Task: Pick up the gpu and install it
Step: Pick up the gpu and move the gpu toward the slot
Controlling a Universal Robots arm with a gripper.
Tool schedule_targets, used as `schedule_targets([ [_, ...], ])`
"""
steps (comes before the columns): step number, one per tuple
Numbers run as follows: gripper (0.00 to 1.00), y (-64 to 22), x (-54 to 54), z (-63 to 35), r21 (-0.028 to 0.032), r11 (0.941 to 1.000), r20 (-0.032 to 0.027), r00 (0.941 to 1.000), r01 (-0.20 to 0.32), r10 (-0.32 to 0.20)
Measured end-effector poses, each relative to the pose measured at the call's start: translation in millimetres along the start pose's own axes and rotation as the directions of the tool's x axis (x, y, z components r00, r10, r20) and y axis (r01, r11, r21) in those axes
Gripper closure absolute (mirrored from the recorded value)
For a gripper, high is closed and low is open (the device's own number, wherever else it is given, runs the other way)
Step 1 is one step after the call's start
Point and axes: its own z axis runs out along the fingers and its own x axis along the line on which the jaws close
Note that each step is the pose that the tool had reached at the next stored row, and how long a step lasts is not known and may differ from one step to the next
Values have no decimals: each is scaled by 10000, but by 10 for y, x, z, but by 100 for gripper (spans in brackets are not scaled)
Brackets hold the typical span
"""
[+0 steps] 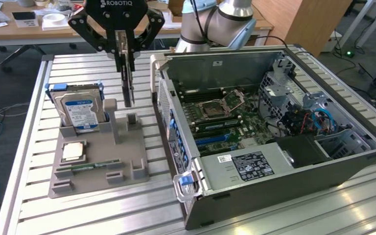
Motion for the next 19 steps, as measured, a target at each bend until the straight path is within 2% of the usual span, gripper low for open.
schedule_targets([
  [2, 74, 7, -100, 3, -1, 10000, -1, 10000, -1, 1],
  [19, 74, 63, -513, 14, -2, 10000, -1, 10000, -1, 1],
])
